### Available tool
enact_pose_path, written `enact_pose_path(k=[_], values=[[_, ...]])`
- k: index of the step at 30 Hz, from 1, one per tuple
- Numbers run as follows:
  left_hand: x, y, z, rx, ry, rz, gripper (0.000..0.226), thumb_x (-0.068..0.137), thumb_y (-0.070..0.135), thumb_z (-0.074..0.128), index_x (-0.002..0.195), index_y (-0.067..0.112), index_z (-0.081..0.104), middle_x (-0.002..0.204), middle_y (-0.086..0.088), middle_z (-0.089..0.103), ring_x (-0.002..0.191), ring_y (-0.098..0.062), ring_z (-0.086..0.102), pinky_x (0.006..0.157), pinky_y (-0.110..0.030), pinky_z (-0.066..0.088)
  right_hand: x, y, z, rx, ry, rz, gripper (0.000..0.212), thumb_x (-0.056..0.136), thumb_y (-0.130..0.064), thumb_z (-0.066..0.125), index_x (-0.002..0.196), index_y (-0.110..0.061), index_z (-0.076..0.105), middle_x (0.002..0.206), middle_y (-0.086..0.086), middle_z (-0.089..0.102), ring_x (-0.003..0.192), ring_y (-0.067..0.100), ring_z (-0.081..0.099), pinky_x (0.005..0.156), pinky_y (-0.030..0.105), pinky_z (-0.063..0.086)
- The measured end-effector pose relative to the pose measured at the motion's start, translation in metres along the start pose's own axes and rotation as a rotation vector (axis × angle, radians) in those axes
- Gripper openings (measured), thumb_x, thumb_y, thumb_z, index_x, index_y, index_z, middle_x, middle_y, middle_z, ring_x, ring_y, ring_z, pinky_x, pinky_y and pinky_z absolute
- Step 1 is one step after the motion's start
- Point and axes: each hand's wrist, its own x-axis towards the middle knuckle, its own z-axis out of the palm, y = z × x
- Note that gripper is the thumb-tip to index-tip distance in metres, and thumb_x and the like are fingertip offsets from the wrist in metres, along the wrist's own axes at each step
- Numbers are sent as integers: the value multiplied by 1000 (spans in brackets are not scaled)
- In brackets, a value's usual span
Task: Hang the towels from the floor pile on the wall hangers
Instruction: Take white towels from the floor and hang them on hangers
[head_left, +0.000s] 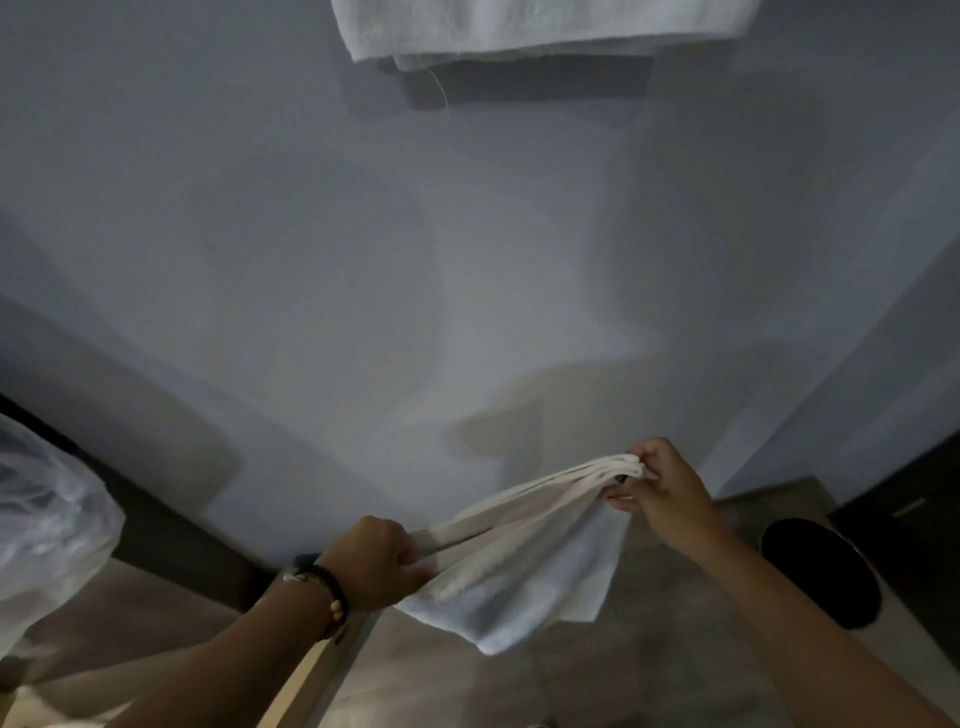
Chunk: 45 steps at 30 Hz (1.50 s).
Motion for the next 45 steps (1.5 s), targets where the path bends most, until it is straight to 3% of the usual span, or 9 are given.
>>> enact_pose_path(k=[5,8,12,16,19,22,33,40,45], values=[[-14,-13,13,-129,1,173,81,80,82,10,104,27,64,103,9,51,82,-7,53,77,-25,49,2,-8,9,-12,-23,-98,24,89,18,44,101,-3,39,98,13,58,68,4,67,59,18,56],[-17,-11,6,-37,-15,314,38,97,51,37,133,42,47,122,7,49,97,-14,57,87,-28,49,10,-9,8,-134,-50,-204,34,92,12,44,82,-21,41,98,25,55,84,28,68,70,30,60],[-17,-5,-9,205,-10,402,49,98,35,45,140,48,24,130,6,41,99,-22,59,86,-37,51,15,-17,9,-207,-101,-346,57,94,12,42,65,-34,59,92,13,55,80,26,68,77,31,59],[-11,-22,-30,-1,190,369,35,89,34,38,115,36,61,118,9,54,94,-18,61,82,-29,50,19,-29,3,-164,-167,-372,62,93,17,39,71,-30,72,98,12,55,80,18,68,74,21,57],[-3,-34,-50,-548,490,227,41,70,9,48,92,38,66,95,25,62,85,8,58,75,-8,43,17,-43,0,-63,-214,-375,58,91,20,40,72,-24,72,99,12,56,78,19,70,71,25,58],[2,-24,-71,-885,590,70,47,64,0,44,65,42,63,83,14,63,76,13,55,72,-6,39,16,-56,2,-79,-275,-399,57,92,18,40,77,-27,71,102,10,55,74,23,71,70,23,56],[-29,-41,-117,-650,636,295,47,67,-3,39,71,37,62,100,15,61,91,-3,60,79,-16,45,6,-92,5,-294,-519,-540,66,89,23,29,107,-26,71,100,13,43,86,22,63,86,30,56],[-41,-38,-138,-552,658,395,53,67,-7,47,73,44,63,103,18,60,93,-5,61,78,-15,46,11,-124,8,-377,-335,-587,38,84,7,64,98,-27,71,96,9,54,80,19,65,73,23,56],[-54,-42,-161,-62,587,473,23,78,11,59,88,30,69,104,12,59,73,-3,59,69,-9,46,20,-141,-2,-464,-173,-632,31,80,7,68,88,-22,74,86,9,58,64,15,64,60,24,56]])
